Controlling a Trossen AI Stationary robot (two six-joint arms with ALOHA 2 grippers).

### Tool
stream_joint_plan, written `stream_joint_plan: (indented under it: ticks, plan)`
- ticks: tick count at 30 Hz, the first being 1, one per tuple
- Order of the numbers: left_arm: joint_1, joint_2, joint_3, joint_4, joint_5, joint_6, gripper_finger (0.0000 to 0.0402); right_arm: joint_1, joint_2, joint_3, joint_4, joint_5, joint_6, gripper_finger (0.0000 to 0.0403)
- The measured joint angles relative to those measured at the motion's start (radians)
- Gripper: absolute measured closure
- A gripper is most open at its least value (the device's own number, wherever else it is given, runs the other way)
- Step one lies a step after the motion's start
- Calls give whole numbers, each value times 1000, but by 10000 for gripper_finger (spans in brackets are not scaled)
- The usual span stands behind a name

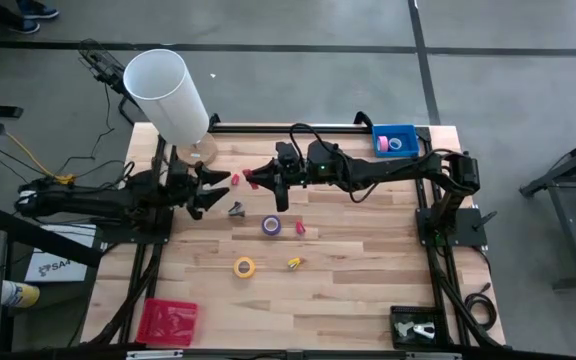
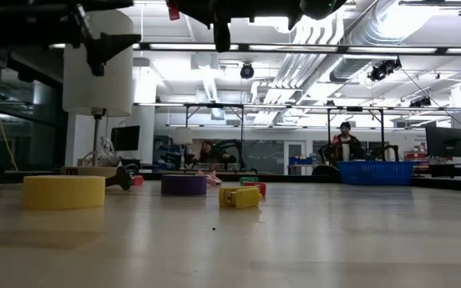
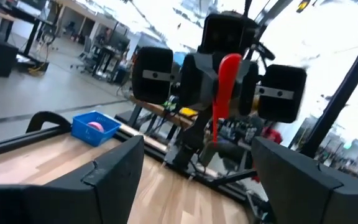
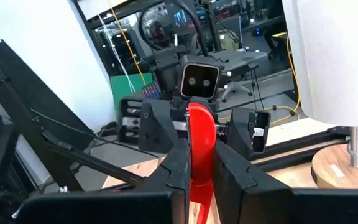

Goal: Pick and place Stapler, Stapler remover, tape
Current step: Put the bottom right red stapler into the red bin

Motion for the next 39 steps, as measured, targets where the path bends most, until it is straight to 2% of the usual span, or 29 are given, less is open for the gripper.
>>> stream_joint_plan:
  ticks: [8, 15, 22, 32, 39]
  plan:
    - [0, 244, 172, -8, 14, 39, 108, -2, 0, 0, -3, 0, -20, 372]
    - [0, 350, 257, -7, 19, 36, 108, -2, 0, 0, -3, 0, -34, 372]
    - [0, 375, 278, -7, 17, 13, 113, -5, 0, 0, -3, 0, -39, 372]
    - [0, 374, 278, -22, 35, 14, 196, -15, 0, 0, -2, -39, -17, 372]
    - [0, 374, 278, -29, 36, 17, 217, -16, 0, 0, -1, -54, -12, 372]
